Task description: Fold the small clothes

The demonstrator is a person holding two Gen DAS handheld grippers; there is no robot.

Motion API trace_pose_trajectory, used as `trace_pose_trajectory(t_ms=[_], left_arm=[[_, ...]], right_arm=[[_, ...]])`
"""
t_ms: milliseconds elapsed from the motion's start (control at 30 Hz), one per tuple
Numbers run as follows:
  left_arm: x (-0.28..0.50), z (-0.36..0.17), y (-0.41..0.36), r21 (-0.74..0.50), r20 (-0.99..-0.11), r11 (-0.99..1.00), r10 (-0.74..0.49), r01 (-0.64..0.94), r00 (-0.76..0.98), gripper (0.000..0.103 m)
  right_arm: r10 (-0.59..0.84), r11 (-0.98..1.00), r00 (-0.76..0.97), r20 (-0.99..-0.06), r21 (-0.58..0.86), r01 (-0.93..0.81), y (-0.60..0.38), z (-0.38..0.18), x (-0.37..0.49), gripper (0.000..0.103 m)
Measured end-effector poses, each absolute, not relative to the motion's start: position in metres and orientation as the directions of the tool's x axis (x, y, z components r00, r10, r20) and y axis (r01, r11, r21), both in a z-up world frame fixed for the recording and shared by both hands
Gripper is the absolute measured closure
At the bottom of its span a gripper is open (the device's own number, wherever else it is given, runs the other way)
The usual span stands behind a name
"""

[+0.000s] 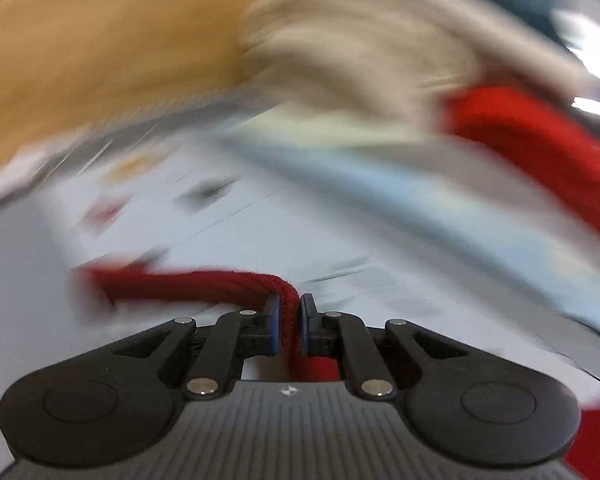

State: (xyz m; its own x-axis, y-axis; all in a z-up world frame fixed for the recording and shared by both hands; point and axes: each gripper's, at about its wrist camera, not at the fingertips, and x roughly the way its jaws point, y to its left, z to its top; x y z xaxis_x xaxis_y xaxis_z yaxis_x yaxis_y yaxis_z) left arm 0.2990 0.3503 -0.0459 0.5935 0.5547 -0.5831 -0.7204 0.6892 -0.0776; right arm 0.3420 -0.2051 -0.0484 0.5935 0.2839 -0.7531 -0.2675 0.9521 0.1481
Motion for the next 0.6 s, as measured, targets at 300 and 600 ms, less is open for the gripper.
trace_pose_trajectory(t_ms=[300,600], left_arm=[[0.339,-0.021,0.100,-0.321,-0.554,0.938,-0.299,0.132,0.777,0.084],[0.318,0.027,0.158,-0.257,-0.677,0.941,-0.013,-0.219,0.736,0.073]], right_arm=[[0.278,0.960,0.555,-0.784,0.202,-0.196,-0.211,-0.061,0.355,0.054],[0.320,0.942,0.497,-0.807,0.327,-0.075,-0.218,-0.084,0.373,0.054]])
